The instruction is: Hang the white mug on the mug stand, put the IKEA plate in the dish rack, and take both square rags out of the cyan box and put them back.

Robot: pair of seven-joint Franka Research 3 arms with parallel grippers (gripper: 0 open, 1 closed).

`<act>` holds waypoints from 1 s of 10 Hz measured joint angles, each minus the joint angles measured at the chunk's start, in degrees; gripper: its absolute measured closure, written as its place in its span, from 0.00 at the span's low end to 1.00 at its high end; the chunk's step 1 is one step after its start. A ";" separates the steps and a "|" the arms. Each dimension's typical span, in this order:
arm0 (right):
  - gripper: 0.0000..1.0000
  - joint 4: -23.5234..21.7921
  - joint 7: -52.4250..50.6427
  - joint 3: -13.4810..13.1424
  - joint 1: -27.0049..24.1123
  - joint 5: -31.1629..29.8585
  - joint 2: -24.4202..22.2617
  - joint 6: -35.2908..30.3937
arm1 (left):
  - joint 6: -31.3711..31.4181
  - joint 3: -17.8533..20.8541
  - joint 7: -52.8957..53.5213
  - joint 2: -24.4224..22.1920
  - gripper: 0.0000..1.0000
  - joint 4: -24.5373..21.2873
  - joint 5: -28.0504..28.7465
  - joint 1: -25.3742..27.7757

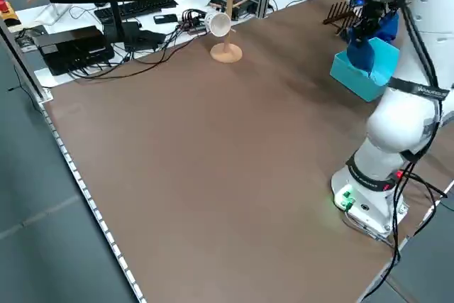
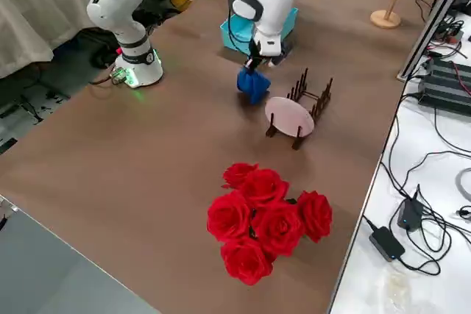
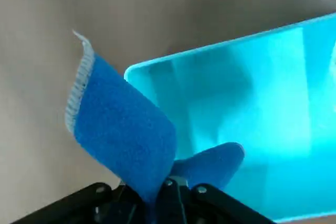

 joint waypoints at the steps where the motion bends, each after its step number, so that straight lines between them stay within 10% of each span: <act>1: 0.97 -0.28 -4.21 -0.03 -2.88 -0.03 -0.01 0.06 | -0.03 0.03 -0.89 1.97 0.94 1.18 0.77 -0.07; 7: 0.97 -0.64 -31.15 -0.24 -22.26 -0.11 -0.02 0.12 | -0.34 0.45 -4.03 3.69 0.07 3.32 1.46 0.25; 10: 0.97 -0.69 -35.95 0.01 -25.78 -0.11 -0.02 0.64 | -0.66 3.18 -3.86 0.15 0.04 6.08 1.53 1.25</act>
